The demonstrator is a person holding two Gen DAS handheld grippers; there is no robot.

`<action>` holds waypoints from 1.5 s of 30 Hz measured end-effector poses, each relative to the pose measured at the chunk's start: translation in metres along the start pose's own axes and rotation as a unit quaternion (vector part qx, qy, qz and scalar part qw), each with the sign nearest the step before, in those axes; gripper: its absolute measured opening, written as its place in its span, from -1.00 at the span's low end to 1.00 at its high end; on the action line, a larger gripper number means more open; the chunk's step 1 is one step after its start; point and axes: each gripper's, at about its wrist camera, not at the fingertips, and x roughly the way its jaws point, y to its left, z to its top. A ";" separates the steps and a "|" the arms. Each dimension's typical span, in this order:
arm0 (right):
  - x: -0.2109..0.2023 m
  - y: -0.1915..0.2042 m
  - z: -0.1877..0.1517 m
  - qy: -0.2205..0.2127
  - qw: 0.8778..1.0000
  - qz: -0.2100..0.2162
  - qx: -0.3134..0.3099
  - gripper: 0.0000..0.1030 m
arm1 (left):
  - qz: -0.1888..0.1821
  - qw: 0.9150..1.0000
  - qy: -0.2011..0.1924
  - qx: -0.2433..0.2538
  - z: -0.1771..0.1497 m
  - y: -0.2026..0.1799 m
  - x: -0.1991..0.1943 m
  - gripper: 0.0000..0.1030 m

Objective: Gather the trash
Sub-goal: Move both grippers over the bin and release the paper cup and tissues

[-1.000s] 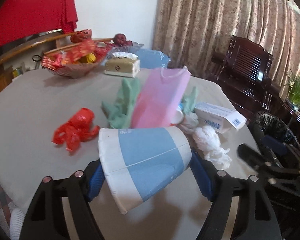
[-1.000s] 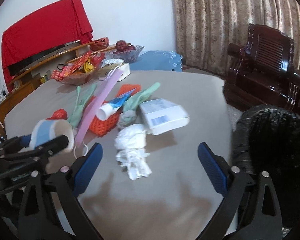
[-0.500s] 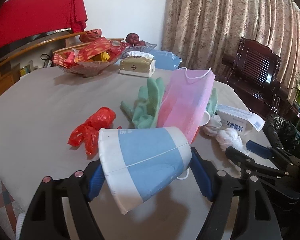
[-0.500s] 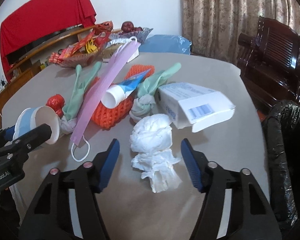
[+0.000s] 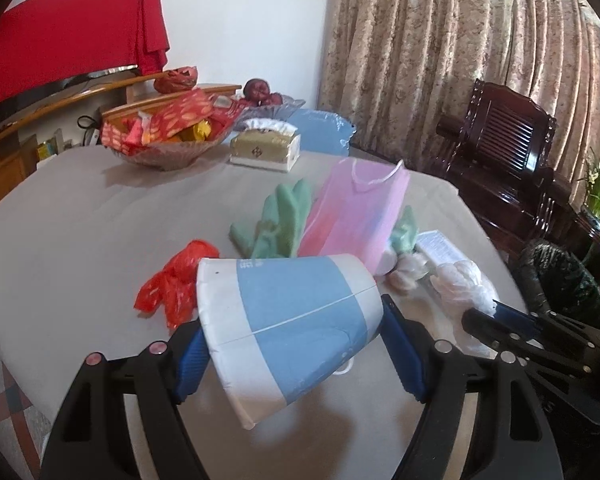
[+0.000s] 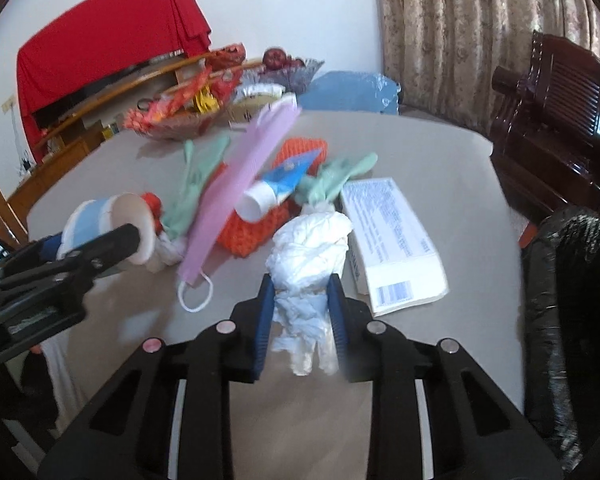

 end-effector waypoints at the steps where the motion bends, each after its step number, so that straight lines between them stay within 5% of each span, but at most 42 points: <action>1: -0.010 -0.001 0.003 -0.008 1.000 0.000 0.000 -0.50 | -0.001 1.000 -0.002 0.003 0.003 -0.003 -0.003 0.47; 27: -0.164 -0.103 0.014 -0.125 0.984 -0.113 0.055 -0.50 | -0.134 0.986 -0.057 0.086 0.047 -0.151 -0.054 0.47; 29: -0.172 -0.116 0.010 -0.128 0.982 -0.126 0.064 -0.50 | -0.146 0.983 -0.056 0.097 0.048 -0.165 -0.054 0.16; 37: -0.186 -0.153 -0.011 -0.124 0.974 -0.168 0.091 -0.49 | -0.205 0.972 -0.037 0.106 0.035 -0.212 -0.034 -0.02; 43: -0.183 -0.171 -0.030 -0.111 0.971 -0.182 0.113 -0.48 | -0.185 0.975 -0.016 0.122 0.022 -0.216 -0.016 -0.02; 45: -0.178 -0.174 -0.035 -0.104 0.971 -0.181 0.120 -0.48 | -0.174 0.977 -0.013 0.122 0.017 -0.208 -0.017 0.13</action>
